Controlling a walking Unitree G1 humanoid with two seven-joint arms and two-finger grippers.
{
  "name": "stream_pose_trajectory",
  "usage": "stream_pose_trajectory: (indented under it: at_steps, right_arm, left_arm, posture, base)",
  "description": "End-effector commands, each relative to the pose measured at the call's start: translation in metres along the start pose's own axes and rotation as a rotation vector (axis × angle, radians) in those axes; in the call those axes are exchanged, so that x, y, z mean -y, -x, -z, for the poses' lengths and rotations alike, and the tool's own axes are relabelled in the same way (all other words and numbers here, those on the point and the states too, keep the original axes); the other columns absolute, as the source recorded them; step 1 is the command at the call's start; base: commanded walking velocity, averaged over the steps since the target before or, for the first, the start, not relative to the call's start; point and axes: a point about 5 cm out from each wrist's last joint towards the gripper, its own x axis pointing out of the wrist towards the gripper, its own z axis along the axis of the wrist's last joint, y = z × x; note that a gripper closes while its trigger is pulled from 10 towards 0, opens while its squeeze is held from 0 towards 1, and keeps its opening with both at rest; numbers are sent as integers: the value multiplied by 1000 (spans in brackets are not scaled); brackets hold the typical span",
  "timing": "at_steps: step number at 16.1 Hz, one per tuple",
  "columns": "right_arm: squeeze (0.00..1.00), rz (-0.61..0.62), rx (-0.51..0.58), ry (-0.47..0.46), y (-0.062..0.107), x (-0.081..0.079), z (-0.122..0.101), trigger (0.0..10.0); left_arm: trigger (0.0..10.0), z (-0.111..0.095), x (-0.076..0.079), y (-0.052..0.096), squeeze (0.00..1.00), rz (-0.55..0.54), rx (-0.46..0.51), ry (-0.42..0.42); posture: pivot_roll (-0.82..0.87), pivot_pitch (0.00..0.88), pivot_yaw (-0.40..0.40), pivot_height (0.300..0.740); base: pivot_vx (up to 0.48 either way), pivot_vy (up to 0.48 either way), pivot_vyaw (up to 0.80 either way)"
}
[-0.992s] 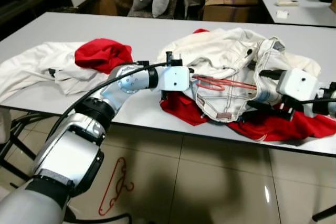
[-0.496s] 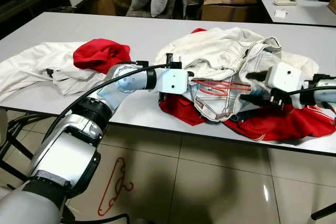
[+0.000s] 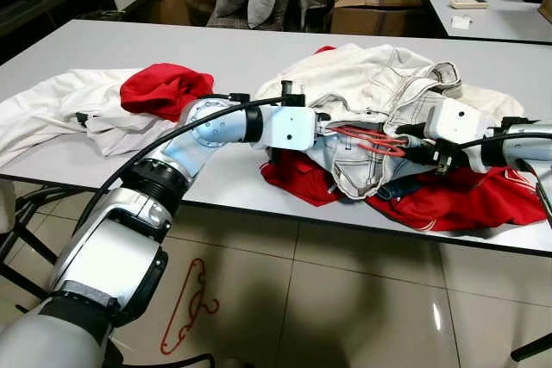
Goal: Hang hanger
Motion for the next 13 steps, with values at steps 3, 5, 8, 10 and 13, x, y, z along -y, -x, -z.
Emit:
stream_pose_trajectory:
  at_steps: [3, 5, 8, 10, 13]
  right_arm:
    - [0, 16, -11, 24, -6, 4, -4, 0]
    - [0, 24, -21, 26, -6, 4, -3, 0]
    - [0, 45, -17, 26, -6, 5, -2, 0]
    - [0, 61, -1, 25, -7, 4, -2, 0]
    - [0, 107, -1, 49, -6, 5, -1, 0]
  left_arm:
    - [0, -15, -4, -1, 0, -10, 97, 2]
    - [0, -14, -4, 1, 0, -2, 93, 3]
    - [0, -12, -3, 3, 0, 5, 81, 8]
    - [0, -11, -4, 5, 0, 0, 72, 14]
    - [0, -9, -6, 6, 0, -12, 58, 14]
  posture:
    - [-62, 0, 66, 740]
    - [-61, 0, 67, 740]
    - [-63, 0, 67, 740]
    - [-64, 0, 70, 740]
    - [-65, 0, 73, 740]
  base:
    - [0, 0, 0]
    - [0, 0, 0]
    - [0, 0, 0]
    - [0, 0, 0]
    - [0, 0, 0]
